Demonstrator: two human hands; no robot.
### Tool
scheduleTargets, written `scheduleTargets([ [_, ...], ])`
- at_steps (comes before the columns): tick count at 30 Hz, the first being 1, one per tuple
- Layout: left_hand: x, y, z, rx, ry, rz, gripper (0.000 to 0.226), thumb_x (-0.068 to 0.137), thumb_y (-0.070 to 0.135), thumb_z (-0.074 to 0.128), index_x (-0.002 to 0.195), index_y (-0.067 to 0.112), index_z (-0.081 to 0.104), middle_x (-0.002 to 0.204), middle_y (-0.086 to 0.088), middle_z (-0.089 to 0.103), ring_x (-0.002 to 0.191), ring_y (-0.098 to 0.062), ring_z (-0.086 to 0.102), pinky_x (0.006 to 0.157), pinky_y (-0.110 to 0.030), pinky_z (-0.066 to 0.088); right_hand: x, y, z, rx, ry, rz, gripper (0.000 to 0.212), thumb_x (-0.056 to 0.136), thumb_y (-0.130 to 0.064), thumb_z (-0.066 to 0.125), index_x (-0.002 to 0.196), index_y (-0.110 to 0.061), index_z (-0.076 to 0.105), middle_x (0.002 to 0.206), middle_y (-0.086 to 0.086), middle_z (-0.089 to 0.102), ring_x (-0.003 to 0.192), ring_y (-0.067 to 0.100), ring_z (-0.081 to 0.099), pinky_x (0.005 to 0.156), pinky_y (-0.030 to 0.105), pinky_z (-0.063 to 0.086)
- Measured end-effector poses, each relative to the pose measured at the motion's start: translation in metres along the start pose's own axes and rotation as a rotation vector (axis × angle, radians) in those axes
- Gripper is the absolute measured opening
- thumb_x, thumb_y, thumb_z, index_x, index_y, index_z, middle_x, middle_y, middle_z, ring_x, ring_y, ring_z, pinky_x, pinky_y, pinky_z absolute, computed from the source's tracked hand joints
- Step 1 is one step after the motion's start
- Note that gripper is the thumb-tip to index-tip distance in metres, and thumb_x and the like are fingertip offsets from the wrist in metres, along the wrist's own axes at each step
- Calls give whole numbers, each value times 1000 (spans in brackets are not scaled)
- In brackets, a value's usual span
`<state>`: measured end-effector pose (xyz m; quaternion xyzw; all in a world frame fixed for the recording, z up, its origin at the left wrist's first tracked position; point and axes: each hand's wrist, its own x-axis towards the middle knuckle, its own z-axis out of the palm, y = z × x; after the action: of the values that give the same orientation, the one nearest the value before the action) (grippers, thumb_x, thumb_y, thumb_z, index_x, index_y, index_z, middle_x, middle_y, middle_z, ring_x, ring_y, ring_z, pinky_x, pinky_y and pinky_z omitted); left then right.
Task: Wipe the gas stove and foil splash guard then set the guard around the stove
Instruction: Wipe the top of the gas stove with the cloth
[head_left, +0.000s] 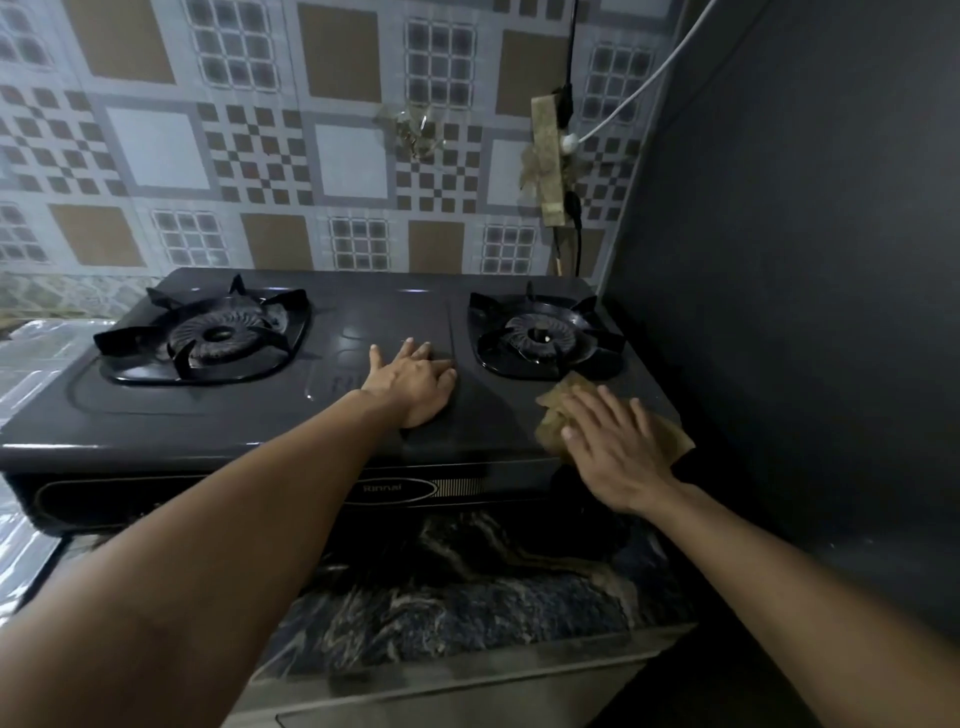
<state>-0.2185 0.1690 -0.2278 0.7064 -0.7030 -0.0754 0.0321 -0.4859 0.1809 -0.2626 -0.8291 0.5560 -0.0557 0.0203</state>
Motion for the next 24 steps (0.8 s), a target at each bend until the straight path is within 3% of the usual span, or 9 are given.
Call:
scheduleTargets([
  [4,-14,-12,1,-42,31,-50,51,102,40,19,147,25,36,161,-7,14,150,-21,3,116,-60,-3,7,-57,6,-31,1,-219,75,84,-53,-5,153,-28,13,161,-10,9,149,17,2,120,47,1],
  [9,-40,-48,-3,-79,98,-154,48,103,38,22,144,23,42,160,-6,21,149,-22,9,116,-59,0,24,-102,10,-60,-51,-408,58,101,-43,20,154,-23,8,162,-7,2,149,18,-4,120,47,0],
  [13,-71,-96,-4,-99,228,-256,48,101,40,24,134,22,53,152,-4,35,145,-22,22,114,-64,7,36,-148,12,-83,-66,-549,57,102,-40,23,154,-22,7,163,-6,0,149,20,-5,120,47,1],
  [20,-128,-175,-13,-231,421,-656,52,98,42,25,137,12,43,158,-10,23,147,-26,15,115,-60,6,59,-210,16,-49,-115,-690,58,102,-47,20,154,-27,6,163,-8,-1,149,18,-7,120,48,-2],
  [24,-160,-204,-16,-398,560,-885,55,99,43,27,138,6,37,151,-15,31,141,-29,27,114,-57,15,73,-244,17,-52,-168,-760,59,102,-49,18,155,-27,2,162,-8,-6,149,17,-9,120,46,-6],
])
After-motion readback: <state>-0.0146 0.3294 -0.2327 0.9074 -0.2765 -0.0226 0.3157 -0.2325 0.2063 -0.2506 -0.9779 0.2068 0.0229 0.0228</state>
